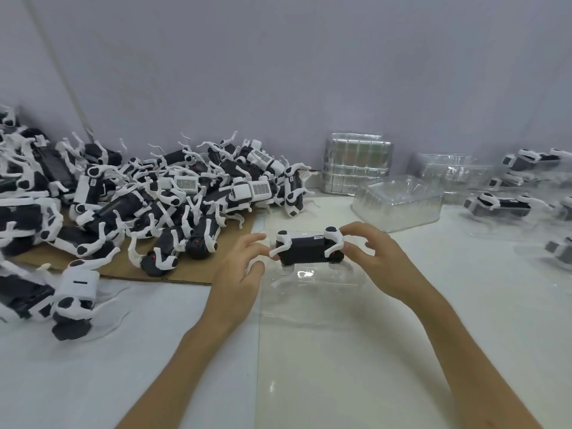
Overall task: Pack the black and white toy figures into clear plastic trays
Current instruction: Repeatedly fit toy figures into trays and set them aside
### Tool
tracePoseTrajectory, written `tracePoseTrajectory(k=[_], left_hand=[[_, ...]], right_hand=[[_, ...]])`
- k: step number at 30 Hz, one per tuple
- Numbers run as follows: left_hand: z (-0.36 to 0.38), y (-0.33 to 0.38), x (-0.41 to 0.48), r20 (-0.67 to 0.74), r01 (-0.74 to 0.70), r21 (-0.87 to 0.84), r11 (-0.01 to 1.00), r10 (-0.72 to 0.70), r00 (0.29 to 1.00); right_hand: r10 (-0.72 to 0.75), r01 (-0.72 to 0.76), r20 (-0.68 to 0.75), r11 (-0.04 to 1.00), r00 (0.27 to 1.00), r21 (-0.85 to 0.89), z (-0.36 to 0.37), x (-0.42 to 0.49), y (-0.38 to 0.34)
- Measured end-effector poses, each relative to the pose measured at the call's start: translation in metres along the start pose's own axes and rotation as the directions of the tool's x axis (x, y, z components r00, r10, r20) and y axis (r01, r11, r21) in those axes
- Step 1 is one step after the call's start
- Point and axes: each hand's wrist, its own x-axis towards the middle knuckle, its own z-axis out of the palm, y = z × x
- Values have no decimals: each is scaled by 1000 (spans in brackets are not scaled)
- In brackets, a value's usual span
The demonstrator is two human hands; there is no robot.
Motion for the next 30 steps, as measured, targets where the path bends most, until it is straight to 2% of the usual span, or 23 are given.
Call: tracePoseTrajectory(k=[6, 11, 15, 19, 22, 27, 30], left_hand=[[6, -7, -4, -44, 21, -70, 997, -24, 999], [8, -9, -6, -48, 12, -44, 999, -14, 999], [8, -4, -7, -44, -64, 30, 998, 65, 997], [6, -1, -6, 7, -6, 31, 1000, 5, 1000], [7, -1, -6, 14, -31, 62, 998, 30, 999], [10, -2, -6, -32, 31, -25, 999, -32, 999], [9, 1, -5, -26, 43, -64, 997, -45, 999]], right_hand=[[22, -20, -46, 998, 999, 60, 4, 1, -2], [47, -45, -46, 997, 998, 63, 2, 0, -3], [44, -43, -46, 999, 998, 25, 1, -1, -6], [24, -26, -82, 999, 996, -30, 3, 0, -5], [3, -13, -104, 995, 995, -98, 5, 0, -4], [3, -11, -58, 990, 998, -141, 7, -2, -4], [48, -48, 11, 997, 999, -54, 3, -2, -4]])
